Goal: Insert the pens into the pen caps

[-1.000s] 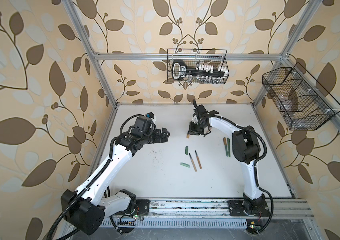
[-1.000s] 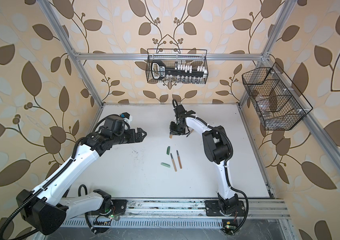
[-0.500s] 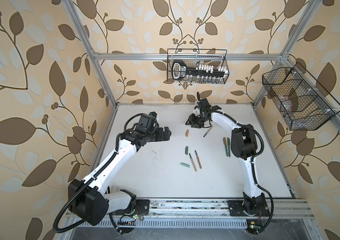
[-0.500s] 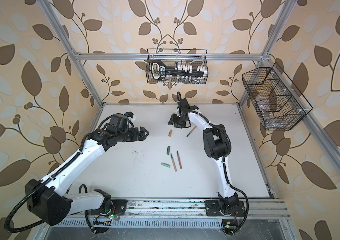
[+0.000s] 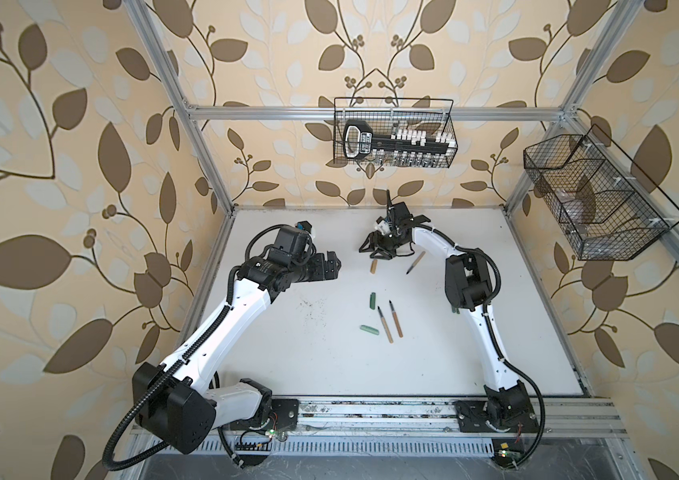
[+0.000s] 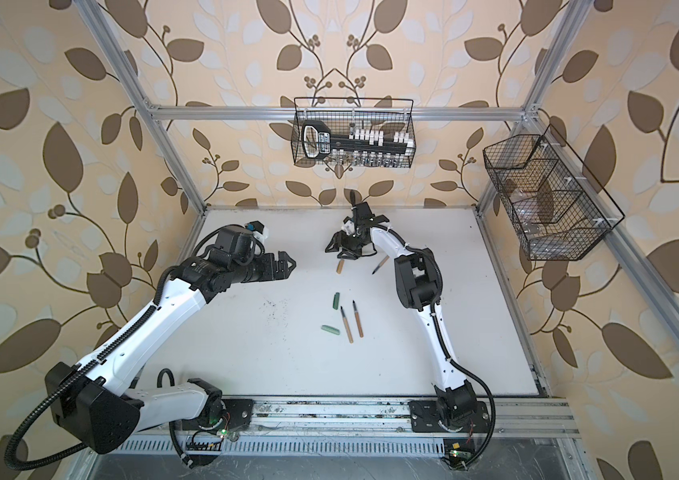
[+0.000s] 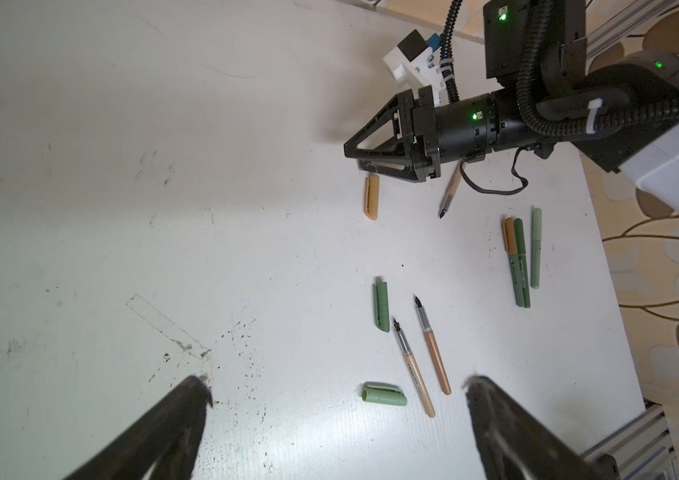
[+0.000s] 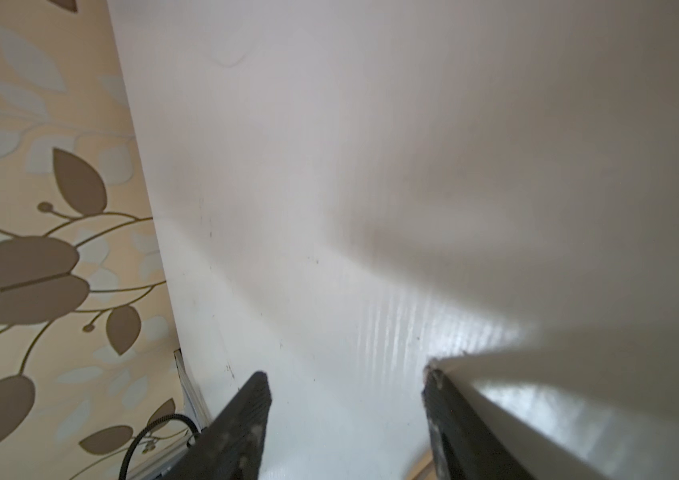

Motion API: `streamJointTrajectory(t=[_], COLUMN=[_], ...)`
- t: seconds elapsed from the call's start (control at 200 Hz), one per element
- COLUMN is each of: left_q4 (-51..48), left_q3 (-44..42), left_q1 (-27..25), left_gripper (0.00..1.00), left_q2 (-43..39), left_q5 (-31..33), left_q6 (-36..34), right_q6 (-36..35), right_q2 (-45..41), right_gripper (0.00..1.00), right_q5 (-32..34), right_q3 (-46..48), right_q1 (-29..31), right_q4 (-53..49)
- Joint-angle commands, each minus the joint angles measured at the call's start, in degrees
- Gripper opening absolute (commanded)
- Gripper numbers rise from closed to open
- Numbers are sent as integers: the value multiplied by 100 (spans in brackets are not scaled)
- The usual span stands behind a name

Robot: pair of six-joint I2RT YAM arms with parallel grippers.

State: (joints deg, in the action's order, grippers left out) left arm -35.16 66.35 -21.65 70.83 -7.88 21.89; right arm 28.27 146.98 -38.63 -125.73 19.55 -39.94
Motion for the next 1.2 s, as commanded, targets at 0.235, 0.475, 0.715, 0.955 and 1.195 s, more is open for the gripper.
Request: streamJointTrajectory(t=[0.235, 0.475, 0.715, 0.955, 1.195], left_q4=[328, 397, 388, 330, 42], left_q3=[-100, -118, -207, -194, -47], left_q1=[79, 75, 78, 78, 75], left_gripper=[99, 99, 99, 99, 99], left_q2=[-173, -131, -286, -396, -498], left_q5=[-42, -178, -199, -145, -8], left_q6=[126, 96, 118, 135, 26], right_q6=[-1203, -1240, -936, -349, -888], right_q2=[-1383, -1577, -2356, -2583, -1600], right_gripper=[61, 61, 61, 61, 62], right_q5=[249, 161, 929, 1884, 1973], right_q3=[2645, 2853, 2789, 2755, 1267], right_q1=[143, 418, 28, -729, -1156], right_q4=[-686, -650, -505, -237, -807])
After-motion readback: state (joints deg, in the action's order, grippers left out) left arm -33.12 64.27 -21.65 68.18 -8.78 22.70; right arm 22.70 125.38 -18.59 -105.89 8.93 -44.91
